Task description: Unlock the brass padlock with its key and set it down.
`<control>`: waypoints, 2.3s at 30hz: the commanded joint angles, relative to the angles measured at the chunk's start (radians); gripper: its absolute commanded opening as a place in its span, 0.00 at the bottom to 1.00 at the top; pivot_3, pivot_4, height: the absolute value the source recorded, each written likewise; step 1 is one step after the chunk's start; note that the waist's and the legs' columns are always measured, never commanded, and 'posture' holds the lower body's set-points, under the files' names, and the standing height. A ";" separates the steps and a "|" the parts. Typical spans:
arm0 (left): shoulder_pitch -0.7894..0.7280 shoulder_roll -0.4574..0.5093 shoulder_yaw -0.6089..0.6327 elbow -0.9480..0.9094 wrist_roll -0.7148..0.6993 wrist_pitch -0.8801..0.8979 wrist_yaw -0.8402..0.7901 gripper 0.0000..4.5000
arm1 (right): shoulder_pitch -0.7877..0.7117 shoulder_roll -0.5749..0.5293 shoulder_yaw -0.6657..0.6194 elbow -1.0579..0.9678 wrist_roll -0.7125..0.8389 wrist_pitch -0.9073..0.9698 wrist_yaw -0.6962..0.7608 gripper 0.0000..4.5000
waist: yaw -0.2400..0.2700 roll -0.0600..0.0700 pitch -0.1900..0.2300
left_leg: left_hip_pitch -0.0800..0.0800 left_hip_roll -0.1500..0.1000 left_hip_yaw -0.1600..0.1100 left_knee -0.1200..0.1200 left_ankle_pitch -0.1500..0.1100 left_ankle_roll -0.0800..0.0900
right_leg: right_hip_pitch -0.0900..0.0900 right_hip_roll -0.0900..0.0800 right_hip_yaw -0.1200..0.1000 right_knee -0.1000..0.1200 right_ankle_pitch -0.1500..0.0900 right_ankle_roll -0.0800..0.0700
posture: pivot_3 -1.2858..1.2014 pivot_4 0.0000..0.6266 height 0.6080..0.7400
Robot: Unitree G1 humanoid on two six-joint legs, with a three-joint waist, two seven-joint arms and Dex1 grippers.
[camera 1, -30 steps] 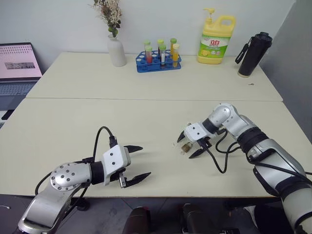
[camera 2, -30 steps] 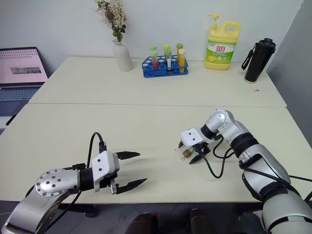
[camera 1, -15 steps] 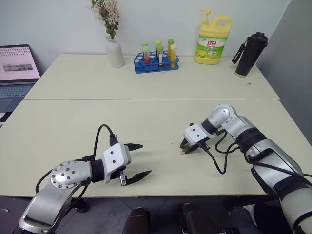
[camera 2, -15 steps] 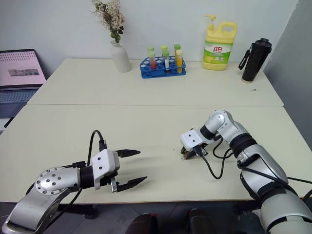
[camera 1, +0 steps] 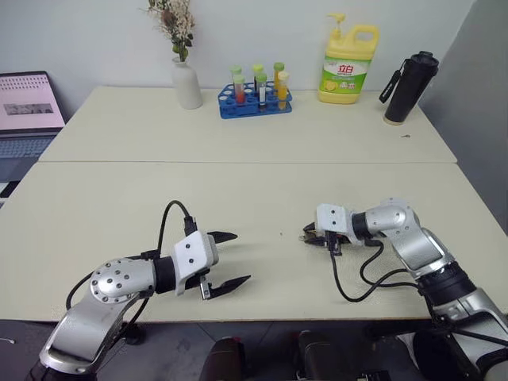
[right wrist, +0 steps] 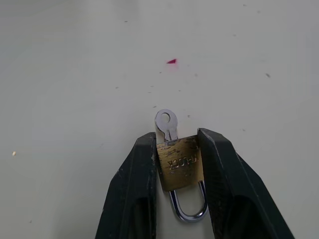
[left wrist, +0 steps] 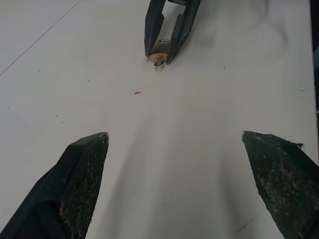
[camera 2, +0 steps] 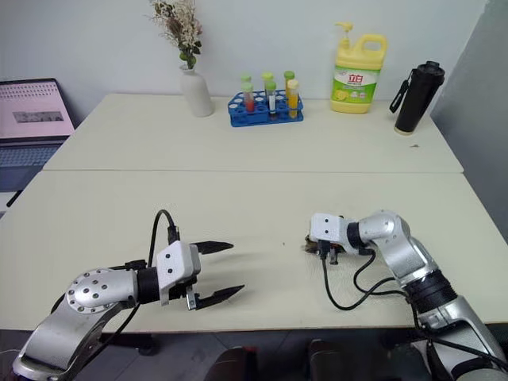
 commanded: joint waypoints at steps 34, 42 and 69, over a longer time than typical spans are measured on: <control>-0.031 -0.016 -0.015 0.049 -0.040 -0.032 -0.052 1.00 | -0.136 -0.009 0.008 0.252 0.146 0.018 0.172 0.93 | 0.001 0.000 0.000 | -0.001 0.000 0.000 0.000 0.000 0.000 | 0.000 0.000 0.000 -0.001 0.001 -0.001 | 0.52 0.24 1.00; -0.029 -0.018 -0.018 0.044 -0.030 -0.033 -0.036 1.00 | -0.088 -0.001 0.021 0.197 0.094 -0.008 0.107 0.38 | 0.001 0.000 0.000 | 0.000 0.000 0.000 0.000 0.000 0.000 | 0.000 0.000 0.000 -0.001 0.000 0.000 | 0.52 0.24 1.00; -0.357 -0.120 -0.031 0.131 -0.218 0.245 -0.024 1.00 | 0.275 -0.148 -0.108 -0.324 -0.372 -0.543 -0.516 0.21 | 0.001 -0.001 -0.001 | -0.001 -0.002 0.001 0.001 0.000 0.000 | 0.000 0.003 0.000 0.000 -0.001 0.004 | 0.52 0.24 1.00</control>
